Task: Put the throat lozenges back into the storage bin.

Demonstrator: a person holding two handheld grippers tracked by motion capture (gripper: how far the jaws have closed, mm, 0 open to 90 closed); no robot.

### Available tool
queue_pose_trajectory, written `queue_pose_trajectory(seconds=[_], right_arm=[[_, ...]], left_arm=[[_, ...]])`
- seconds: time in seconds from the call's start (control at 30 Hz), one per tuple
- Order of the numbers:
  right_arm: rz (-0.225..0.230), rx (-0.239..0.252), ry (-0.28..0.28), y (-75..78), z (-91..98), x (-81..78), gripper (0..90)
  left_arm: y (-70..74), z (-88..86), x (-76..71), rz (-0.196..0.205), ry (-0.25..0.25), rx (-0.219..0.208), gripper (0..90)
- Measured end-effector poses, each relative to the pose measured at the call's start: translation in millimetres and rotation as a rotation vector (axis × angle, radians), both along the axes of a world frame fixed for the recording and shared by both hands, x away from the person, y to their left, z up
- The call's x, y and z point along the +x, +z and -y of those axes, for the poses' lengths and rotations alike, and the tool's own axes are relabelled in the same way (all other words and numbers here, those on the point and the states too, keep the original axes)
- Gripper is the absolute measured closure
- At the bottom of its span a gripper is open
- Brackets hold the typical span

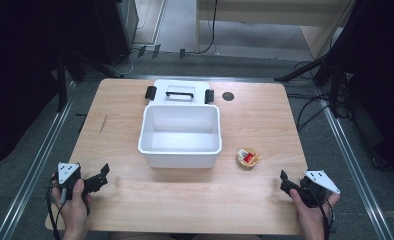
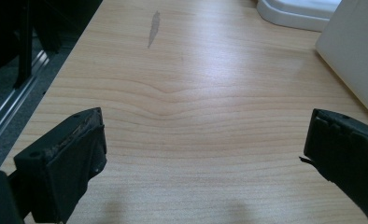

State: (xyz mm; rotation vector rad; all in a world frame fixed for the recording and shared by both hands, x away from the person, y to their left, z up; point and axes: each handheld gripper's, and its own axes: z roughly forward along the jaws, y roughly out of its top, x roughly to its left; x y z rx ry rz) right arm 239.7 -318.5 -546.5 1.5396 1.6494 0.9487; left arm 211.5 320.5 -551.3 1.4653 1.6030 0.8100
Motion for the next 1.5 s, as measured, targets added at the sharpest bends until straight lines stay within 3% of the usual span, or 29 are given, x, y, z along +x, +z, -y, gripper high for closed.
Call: queue_pose_trajectory(seconds=[0.23, 0.53, 0.7, 1.0, 1.1, 1.13, 1.17, 1.33, 1.4, 1.5], right_arm=[[-0.011, 0.024, 0.024, 0.6, 2.5, 0.1, 13.8], [-0.028, 0.012, 0.027, 11.0, 0.2, -3.8, 13.5], [-0.100, -0.011, 0.089, 19.2, -9.6, 0.1, 12.4], [-0.163, -0.047, 0.112, 34.9, -14.6, 10.0, 11.8], [-0.227, -0.048, 0.127, 38.3, -18.2, 19.4, 11.6], [-0.227, -0.048, 0.127, 38.3, -18.2, 19.4, 11.6], [-0.262, -0.060, 0.127, 39.5, -20.9, 24.1, 11.7], [-0.316, -0.086, 0.161, 42.2, -27.2, 31.0, 12.8], [-0.360, -0.113, 0.193, 44.7, -33.0, 35.9, 12.7], [-0.382, -0.125, 0.205, 46.3, -35.9, 39.0, 12.9]], left_arm=[[-0.1, -0.7, -0.5, 0.002, 0.002, -0.004, 0.0], [-0.4, -1.3, 0.1, 0.004, -0.009, -0.029, 0.0], [-0.3, -2.4, -0.7, 0.008, -0.011, -0.033, 0.0], [-0.5, -2.4, -0.1, 0.005, -0.010, -0.039, 0.0], [-0.7, -2.8, 0.3, 0.003, -0.021, -0.043, 0.0], [-0.7, -2.8, 0.3, 0.003, -0.021, -0.043, 0.0], [-0.7, -2.7, 0.3, 0.004, -0.026, -0.044, 0.0], [-0.7, -2.5, 0.2, 0.004, -0.030, -0.045, 0.0], [-0.6, -2.7, 0.5, 0.001, -0.032, -0.043, 0.0], [-0.5, -2.5, 0.5, -0.001, -0.031, -0.043, 0.0]])
